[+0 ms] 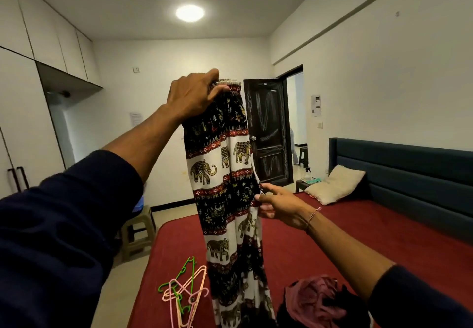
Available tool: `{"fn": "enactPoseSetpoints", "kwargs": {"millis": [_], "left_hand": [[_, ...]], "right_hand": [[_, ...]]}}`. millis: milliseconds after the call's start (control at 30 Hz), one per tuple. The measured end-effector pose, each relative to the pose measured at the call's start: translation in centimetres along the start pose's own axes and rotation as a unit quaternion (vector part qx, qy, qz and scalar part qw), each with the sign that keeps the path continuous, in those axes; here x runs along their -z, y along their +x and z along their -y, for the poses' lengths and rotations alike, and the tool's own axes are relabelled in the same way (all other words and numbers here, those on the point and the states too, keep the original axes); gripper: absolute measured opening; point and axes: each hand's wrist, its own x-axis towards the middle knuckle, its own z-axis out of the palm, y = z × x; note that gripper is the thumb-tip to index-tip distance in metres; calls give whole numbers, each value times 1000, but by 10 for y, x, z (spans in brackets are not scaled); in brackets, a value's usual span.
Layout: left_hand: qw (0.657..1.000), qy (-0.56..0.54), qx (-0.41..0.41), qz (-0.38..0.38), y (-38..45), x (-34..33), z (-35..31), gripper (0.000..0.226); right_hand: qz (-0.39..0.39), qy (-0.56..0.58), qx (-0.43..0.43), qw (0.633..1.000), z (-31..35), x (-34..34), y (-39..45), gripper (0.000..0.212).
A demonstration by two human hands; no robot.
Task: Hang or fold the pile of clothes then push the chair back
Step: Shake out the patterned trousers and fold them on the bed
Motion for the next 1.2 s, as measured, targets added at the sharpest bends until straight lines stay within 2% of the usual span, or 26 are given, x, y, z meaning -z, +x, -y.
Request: {"fn": "enactPoseSetpoints", "kwargs": {"millis": [133, 267, 333, 500, 567, 700, 767, 867, 933, 1000, 1100, 1200], "left_hand": [[999, 11, 38, 5, -5, 11, 8, 48], [995, 4, 93, 26, -15, 21, 24, 38], [994, 4, 106, 35, -22, 28, 31, 36], [991, -32, 127, 37, -41, 39, 41, 39], [986, -72, 146, 45, -47, 44, 39, 41], [972, -149, 161, 82, -61, 49, 35, 40], [967, -159, 170, 102, -65, 49, 34, 38], [970, -114, 159, 145, -68, 46, 32, 30], [972, -90, 161, 147, -68, 42, 31, 26], [974, -88, 164, 132, -70, 41, 30, 27], [975, -96, 164, 113, -78, 45, 32, 30], [970, -130, 169, 118, -91, 53, 34, 32]], "right_hand": [[-62, 128, 36, 989, 8, 5, -3, 30], [-117, 185, 68, 973, 19, 26, -11, 43], [-138, 186, 77, 970, 27, 35, -18, 41], [-151, 160, 101, 970, 46, 42, -36, 21], [-163, 110, 117, 973, 48, 45, -38, 15], [-247, -19, 159, 956, 45, 51, -35, 7], [-241, -8, 121, 963, 41, 50, -35, 6], [-170, 69, 25, 983, 34, 42, -34, 8], [-118, 141, 0, 983, 30, 38, -30, 21], [-98, 197, 4, 975, 28, 37, -28, 37], [-138, 177, 54, 973, 30, 35, -38, 34], [-232, 139, 114, 956, 35, 33, -46, 28]]}}
